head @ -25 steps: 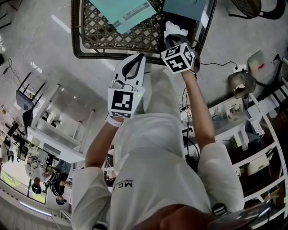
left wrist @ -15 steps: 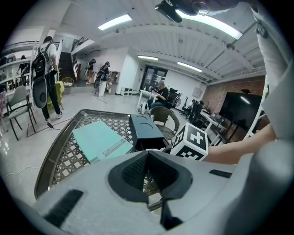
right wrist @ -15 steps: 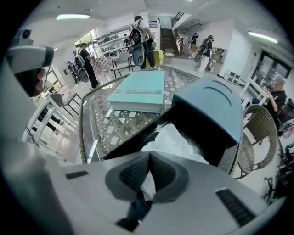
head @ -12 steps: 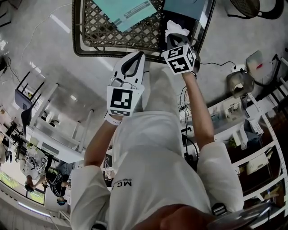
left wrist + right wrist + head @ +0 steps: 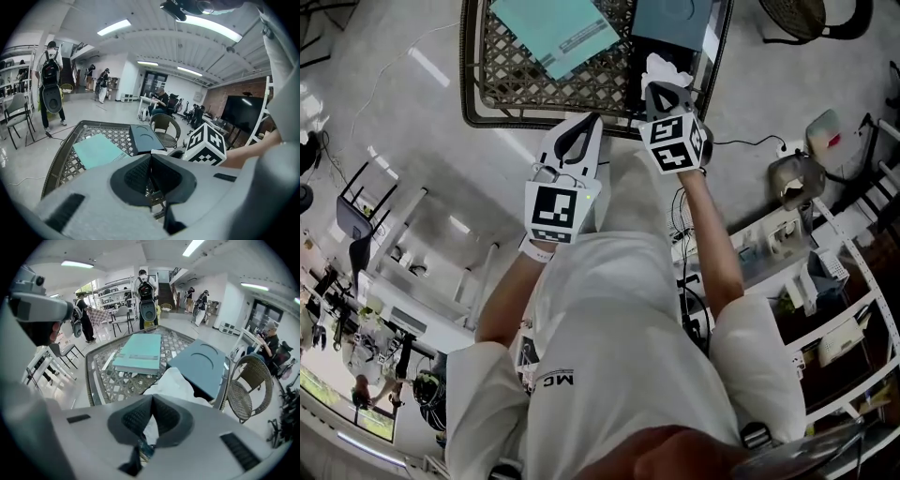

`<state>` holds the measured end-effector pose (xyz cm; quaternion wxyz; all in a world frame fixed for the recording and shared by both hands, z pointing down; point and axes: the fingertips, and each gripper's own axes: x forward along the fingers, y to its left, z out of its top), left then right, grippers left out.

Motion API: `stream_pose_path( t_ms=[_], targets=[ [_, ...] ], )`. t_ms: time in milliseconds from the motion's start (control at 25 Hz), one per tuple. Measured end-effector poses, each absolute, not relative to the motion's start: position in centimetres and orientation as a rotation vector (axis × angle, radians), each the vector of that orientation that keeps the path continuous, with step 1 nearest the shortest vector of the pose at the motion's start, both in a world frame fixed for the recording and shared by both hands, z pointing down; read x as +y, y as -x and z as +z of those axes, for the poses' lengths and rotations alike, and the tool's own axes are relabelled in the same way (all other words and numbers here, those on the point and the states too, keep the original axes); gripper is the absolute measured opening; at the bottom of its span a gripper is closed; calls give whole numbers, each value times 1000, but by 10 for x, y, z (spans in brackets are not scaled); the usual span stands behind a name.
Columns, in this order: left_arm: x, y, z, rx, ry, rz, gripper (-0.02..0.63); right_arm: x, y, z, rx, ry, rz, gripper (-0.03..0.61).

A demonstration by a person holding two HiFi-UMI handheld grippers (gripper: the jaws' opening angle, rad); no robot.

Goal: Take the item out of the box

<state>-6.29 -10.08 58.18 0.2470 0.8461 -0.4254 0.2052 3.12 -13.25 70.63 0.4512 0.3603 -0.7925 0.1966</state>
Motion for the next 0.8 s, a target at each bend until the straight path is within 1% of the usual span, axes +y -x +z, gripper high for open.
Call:
stream_pose_path(
  t_ms=[240,800],
  targets=[
    [-105,61,563,-1172,-2332,543,28,-135,-27,670,-1989,-902,409,15],
    [-109,70,486,-1271,-2375,454,28,-140,-42,573,-2047,-1047,395,15]
  ],
)
